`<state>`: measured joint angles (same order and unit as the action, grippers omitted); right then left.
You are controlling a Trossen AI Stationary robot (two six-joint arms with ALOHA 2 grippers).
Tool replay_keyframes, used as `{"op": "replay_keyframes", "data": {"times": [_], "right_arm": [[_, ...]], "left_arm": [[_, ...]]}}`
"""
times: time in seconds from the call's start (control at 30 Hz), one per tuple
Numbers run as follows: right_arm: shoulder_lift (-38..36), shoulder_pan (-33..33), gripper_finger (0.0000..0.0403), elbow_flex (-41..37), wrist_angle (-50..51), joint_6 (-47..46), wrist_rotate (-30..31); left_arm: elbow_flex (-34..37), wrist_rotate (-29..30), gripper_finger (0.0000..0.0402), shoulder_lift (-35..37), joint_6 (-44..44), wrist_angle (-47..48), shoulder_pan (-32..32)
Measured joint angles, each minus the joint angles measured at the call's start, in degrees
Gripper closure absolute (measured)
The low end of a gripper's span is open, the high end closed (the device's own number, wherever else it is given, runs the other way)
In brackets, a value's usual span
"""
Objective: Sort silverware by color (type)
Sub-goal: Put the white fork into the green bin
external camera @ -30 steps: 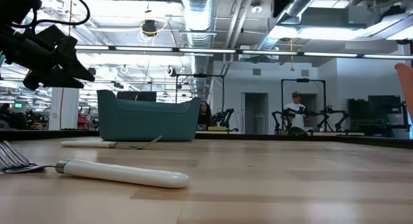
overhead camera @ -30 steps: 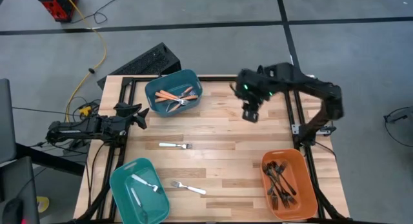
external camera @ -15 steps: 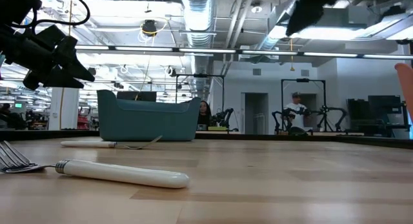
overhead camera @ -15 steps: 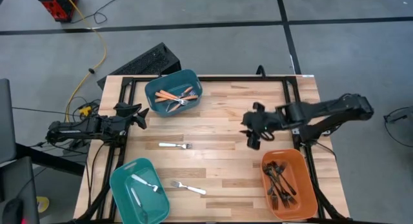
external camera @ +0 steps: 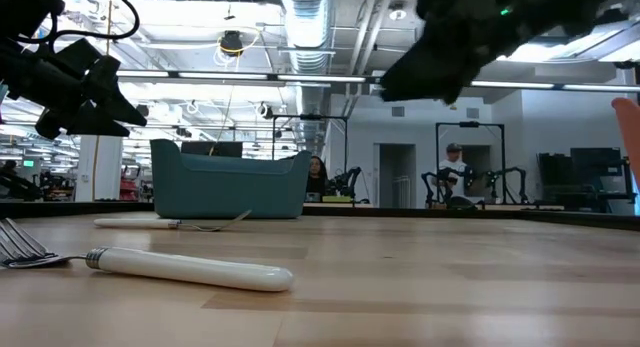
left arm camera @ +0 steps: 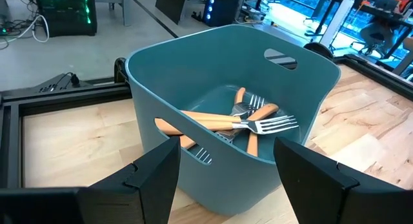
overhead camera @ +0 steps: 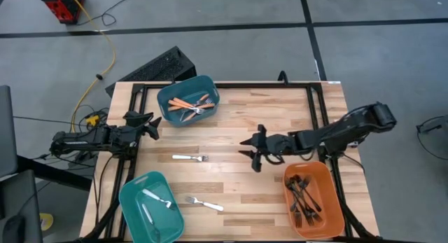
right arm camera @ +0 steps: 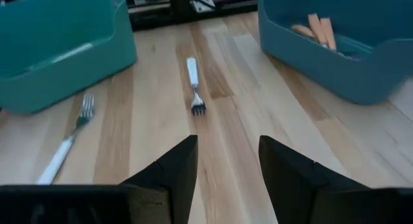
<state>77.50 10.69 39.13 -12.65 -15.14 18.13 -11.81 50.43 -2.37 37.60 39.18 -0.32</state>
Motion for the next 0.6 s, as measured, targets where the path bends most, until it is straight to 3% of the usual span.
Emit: {"op": "replay_keyframes", "data": {"times": [0.27, 0.6], "right_arm": [[13.67, -0.29, 0.0214, 0.55, -13.34, -0.29, -0.15], [24.15, -0.27, 0.0192, 7.93, -15.76, 1.51, -0.15]], "left_arm": [[0.0, 0.22, 0.0167, 0.0, 0.0, 0.02, 0.0], [-0.01, 0.38, 0.0167, 0.02, 0.0, 0.1, 0.0]]}}
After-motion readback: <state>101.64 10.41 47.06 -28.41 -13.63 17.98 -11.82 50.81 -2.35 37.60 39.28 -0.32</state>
